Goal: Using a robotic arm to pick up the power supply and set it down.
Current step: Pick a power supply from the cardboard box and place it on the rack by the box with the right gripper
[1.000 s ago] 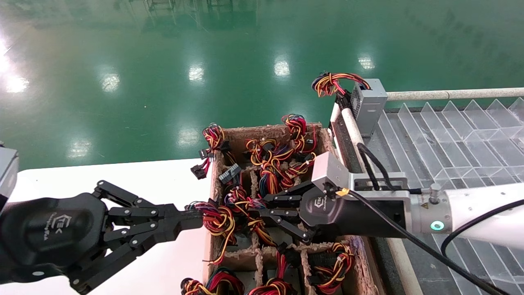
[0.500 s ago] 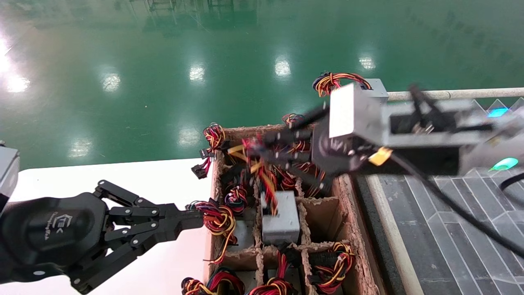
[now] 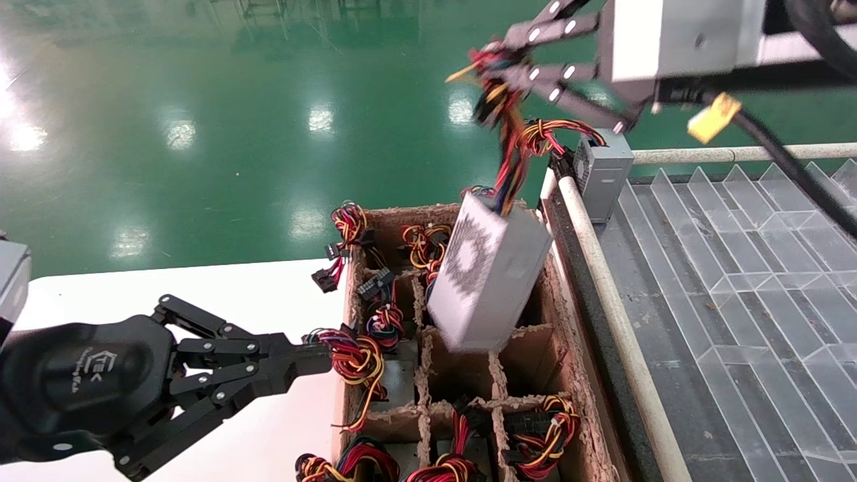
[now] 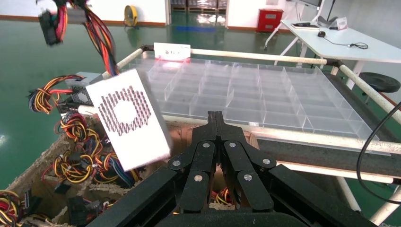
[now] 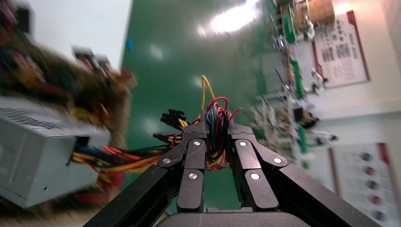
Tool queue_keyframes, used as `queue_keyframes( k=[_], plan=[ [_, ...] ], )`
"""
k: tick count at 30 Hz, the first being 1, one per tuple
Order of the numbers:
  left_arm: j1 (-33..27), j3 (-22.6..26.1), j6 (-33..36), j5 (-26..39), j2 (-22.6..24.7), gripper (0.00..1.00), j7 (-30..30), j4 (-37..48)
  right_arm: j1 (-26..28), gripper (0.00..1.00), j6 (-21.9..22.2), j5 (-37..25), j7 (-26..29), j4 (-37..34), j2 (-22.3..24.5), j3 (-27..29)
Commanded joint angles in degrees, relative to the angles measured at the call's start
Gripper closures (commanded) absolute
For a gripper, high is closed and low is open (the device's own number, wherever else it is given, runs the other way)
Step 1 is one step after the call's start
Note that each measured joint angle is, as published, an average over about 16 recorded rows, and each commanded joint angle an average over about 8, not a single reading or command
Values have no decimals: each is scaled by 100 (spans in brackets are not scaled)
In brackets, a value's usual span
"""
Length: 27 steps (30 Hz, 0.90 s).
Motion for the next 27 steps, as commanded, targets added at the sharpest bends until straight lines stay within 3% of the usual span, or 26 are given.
queue_keyframes(
  k=[1,8,17,27],
  plan=[
    [0,0,0,0,0,100,0,0,225,100,-14,-272,-127,-3,2,-55],
    [0,0,0,0,0,100,0,0,662,100,100,-1030,-294,-62,14,-191],
    [0,0,0,0,0,100,0,0,955,100,558,-2023,-460,-245,15,-317],
    [0,0,0,0,0,100,0,0,1015,100,1057,-2688,-840,-1097,-53,-441]
  ],
)
